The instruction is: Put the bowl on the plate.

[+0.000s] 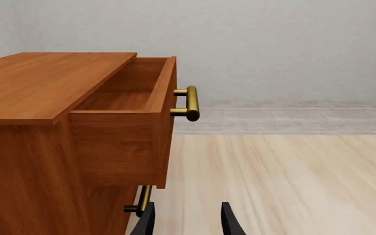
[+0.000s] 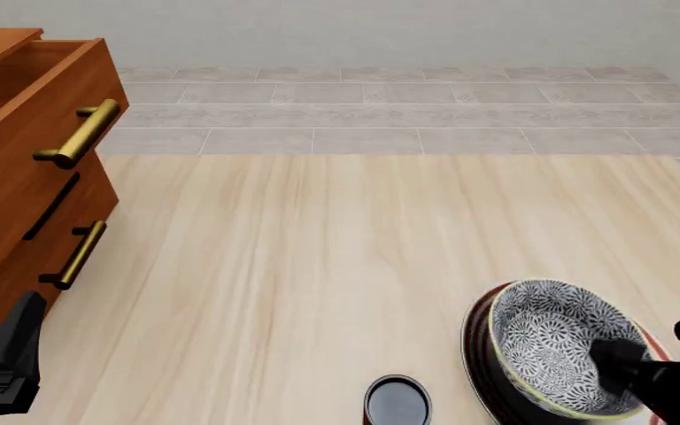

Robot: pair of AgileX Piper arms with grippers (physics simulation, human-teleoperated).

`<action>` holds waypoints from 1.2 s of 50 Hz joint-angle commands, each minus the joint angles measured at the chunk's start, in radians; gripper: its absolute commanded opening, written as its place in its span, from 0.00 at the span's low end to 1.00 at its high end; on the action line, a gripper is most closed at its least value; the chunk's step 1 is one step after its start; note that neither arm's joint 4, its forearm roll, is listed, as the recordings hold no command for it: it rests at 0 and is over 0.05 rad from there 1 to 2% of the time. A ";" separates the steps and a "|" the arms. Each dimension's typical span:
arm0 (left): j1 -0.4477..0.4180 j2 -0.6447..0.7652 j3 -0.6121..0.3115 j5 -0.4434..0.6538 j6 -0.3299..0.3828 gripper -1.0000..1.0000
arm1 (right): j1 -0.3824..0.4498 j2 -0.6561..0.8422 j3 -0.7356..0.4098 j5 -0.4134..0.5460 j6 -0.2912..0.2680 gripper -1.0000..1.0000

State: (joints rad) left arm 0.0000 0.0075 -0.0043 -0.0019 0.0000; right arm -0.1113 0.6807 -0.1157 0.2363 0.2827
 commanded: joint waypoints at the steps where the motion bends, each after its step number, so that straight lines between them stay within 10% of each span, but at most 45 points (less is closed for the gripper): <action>1: 0.000 0.000 0.000 0.000 0.000 1.00 | -0.028 -0.014 -0.043 0.037 -0.027 1.00; 36: 0.000 0.000 0.000 0.000 0.000 1.00 | -0.044 -0.192 -0.401 0.369 -0.146 1.00; 60: 0.000 0.000 0.000 0.000 0.000 1.00 | 0.002 -0.174 -0.597 0.412 -0.181 1.00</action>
State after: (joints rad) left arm 0.0000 0.0075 -0.0043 -0.0019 0.0000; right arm -0.1322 0.4988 -0.6301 0.6353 0.1172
